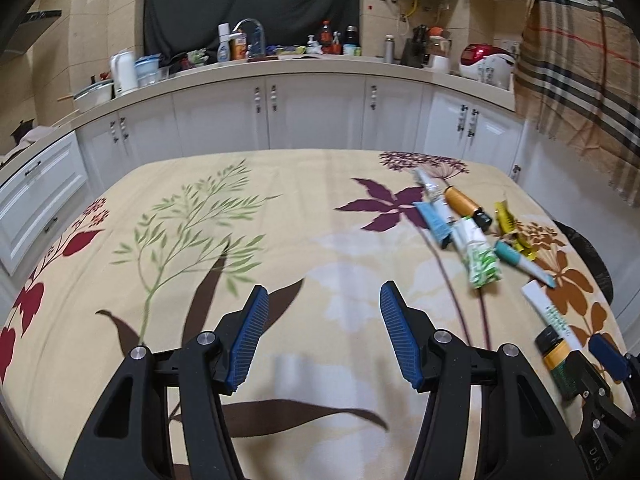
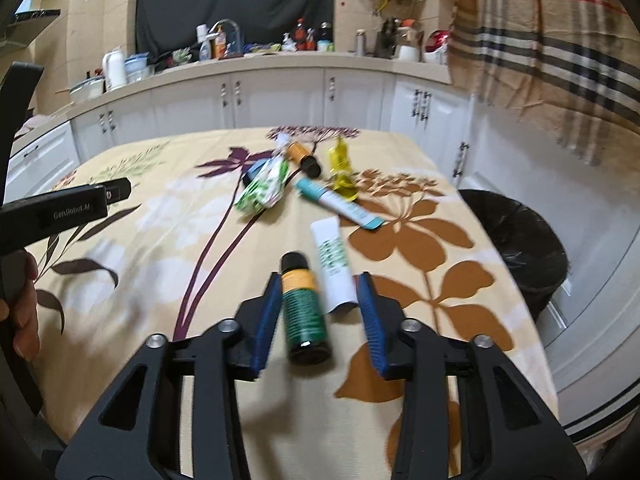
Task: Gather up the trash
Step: 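Return to the table and grasp the green spray can with the right gripper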
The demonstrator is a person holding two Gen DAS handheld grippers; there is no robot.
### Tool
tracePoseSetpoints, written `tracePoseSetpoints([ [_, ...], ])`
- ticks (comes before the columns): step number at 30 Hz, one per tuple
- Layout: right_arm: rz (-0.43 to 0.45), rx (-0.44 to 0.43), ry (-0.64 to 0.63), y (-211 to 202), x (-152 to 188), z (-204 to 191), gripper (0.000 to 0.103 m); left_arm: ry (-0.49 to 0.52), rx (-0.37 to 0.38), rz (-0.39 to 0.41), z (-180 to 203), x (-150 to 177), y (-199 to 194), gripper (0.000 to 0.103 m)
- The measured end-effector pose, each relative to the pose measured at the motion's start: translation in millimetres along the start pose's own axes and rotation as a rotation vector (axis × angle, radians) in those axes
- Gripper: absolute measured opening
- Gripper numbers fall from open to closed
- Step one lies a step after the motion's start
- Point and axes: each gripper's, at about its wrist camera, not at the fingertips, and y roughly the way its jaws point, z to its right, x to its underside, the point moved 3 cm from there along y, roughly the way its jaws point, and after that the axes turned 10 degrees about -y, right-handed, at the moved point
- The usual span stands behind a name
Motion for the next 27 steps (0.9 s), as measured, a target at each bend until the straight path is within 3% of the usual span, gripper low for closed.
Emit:
tracePoseSetpoints([
  [7, -0.034, -0.019, -0.020, 7, 5, -9, 0.032, -0.025, 0.002, -0.015, -11, 1, 0, 0.057],
  [8, -0.037, -0.020, -0.022, 8, 5, -10, 0.024, -0.022, 0.002, -0.015, -11, 1, 0, 0.057],
  [9, -0.041, -0.021, -0.029, 9, 6, -12, 0.023, -0.020, 0.003, -0.016, -11, 2, 0, 0.057],
  [17, -0.013, -0.014, -0.047, -4, 2, -12, 0.023, -0.006, 0.018, -0.041, -3, 6, 1, 0.057],
  [27, 0.036, 0.068, 0.029, -21, 0, 33, 0.023, 0.046, 0.077, -0.073, 42, 13, 1, 0.057],
])
